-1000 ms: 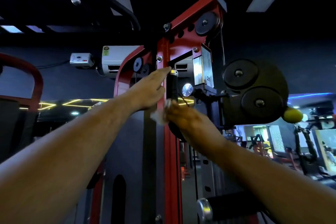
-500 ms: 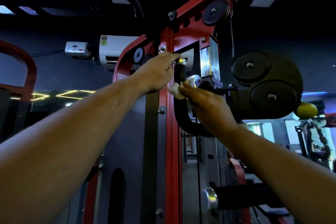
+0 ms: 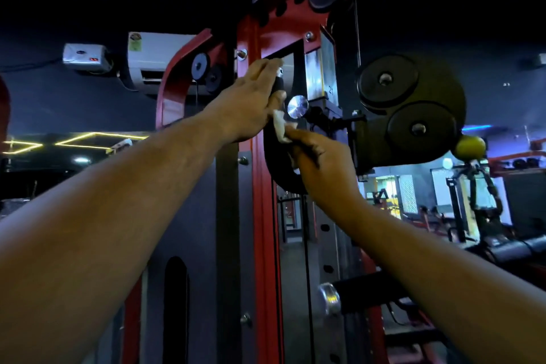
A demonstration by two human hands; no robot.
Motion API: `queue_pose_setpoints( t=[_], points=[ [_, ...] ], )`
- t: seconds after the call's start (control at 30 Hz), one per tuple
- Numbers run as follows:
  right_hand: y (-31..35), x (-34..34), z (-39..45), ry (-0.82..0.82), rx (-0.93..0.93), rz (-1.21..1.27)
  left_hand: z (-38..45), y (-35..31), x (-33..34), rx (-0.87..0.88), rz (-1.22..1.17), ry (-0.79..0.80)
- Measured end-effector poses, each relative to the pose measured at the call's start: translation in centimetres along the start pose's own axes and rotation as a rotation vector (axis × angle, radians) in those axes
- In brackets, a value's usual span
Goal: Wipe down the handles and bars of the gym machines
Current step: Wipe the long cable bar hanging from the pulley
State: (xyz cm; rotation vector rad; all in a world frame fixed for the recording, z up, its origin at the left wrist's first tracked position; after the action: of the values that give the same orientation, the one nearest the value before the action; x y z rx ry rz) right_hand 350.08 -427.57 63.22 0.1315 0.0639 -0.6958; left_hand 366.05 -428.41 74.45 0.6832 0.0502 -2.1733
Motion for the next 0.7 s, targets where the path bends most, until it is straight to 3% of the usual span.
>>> queue_pose_setpoints(
  t=[0.1,0.27,0.33,0.47,0.57,0.63,0.7],
  points=[
    [-1.8,-0.8,-2.9,0.071,-0.013,-0.18,-0.8,-0.2,1.5,-0.022,0.094,0.002],
    [-4.9,-3.9,-2.4,0.35,-0.027,-0.572,-1.6,-0.1,2.8,0.018,0.224,-0.11],
    [-5.9,-4.4,-2.2,0.375,0.017,-0.68,-1.9,0.0,3.0,0.041,0.256,-0.114],
    [-4.0,-2.1,-3.7,0.243,0.144,-0.442,-2.1,0.0,3.4,0.037,0.217,-0.128],
    [-1.3,-0.1,-4.6,0.079,0.091,-0.165,-2.0,0.1,3.6,0.043,0.2,-0.144],
    [-1.8,-0.1,-4.8,0.082,0.057,-0.196,-1.9,0.1,3.7,0.043,0.204,-0.143],
    [-3.2,-1.3,-4.7,0.225,0.087,-0.412,-2.0,0.1,3.6,0.043,0.208,-0.139]
  ],
)
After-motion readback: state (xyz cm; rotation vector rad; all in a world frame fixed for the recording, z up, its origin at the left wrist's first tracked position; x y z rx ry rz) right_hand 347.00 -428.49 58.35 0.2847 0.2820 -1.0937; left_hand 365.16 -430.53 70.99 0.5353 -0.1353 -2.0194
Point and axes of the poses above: each hand's wrist, its own z-axis towards the middle knuckle, its own x-axis out of the palm, y = z × x, the point moved 1 cm from there along z, towards the middle knuckle, and after that the axes turned 1 degree about -z, right-handed, at the moved point
